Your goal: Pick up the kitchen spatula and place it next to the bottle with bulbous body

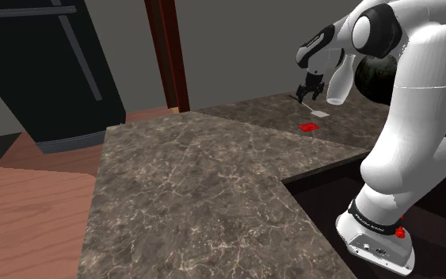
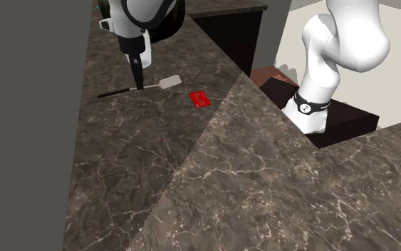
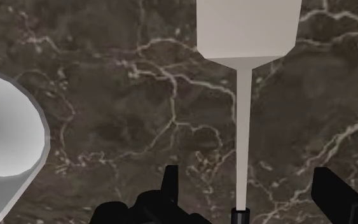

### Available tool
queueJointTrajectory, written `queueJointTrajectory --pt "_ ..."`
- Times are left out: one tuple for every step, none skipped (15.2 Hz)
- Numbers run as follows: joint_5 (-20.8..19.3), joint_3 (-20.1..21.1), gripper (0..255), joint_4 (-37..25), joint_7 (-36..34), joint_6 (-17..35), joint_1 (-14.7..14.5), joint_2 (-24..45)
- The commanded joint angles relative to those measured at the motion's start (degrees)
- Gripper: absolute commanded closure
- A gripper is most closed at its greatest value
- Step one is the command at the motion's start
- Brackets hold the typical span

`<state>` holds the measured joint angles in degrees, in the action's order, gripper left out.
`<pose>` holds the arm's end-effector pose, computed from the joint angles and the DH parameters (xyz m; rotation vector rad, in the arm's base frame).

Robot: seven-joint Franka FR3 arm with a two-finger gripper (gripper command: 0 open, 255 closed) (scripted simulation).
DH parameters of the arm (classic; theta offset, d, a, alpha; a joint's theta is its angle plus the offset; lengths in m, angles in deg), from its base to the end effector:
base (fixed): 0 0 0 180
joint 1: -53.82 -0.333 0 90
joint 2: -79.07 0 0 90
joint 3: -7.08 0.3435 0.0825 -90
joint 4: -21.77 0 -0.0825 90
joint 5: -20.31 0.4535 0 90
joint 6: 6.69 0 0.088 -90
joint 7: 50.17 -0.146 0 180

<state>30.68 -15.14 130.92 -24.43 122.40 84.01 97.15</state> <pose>0.4354 -0.5356 0.2972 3.0031 -0.8553 0.0995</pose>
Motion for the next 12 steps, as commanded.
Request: queueJointTrajectory --pt "0.0 0.0 0 0.0 0.0 0.0 0.0 0.0" --pt "-0.6 -0.3 0 -0.5 -0.4 -1.5 -0.2 -1.1" --pt "-1.2 -0.5 0 -1.1 -0.8 -3.1 -0.3 -2.1" --pt "-1.8 -0.7 0 -1.8 -1.1 -4.7 -0.5 -3.1" --pt "-2.2 -0.8 0 -2.4 -1.4 -6.0 -0.6 -3.9" --pt "-2.2 -0.8 0 -2.4 -1.4 -6.0 -0.6 -3.9" --pt "-2.2 -0.8 0 -2.4 -1.4 -6.0 -0.6 -3.9" --pt "-2.2 -0.8 0 -2.4 -1.4 -6.0 -0.6 -3.9" --pt "-2.2 -0.8 0 -2.4 -1.4 -6.0 -0.6 -3.9" --pt "-2.2 -0.8 0 -2.4 -1.4 -6.0 -0.6 -3.9" --pt "-2.2 -0.8 0 -2.4 -1.4 -6.0 -0.6 -3.9" --pt "-2.2 -0.8 0 -2.4 -1.4 -6.0 -0.6 -3.9"
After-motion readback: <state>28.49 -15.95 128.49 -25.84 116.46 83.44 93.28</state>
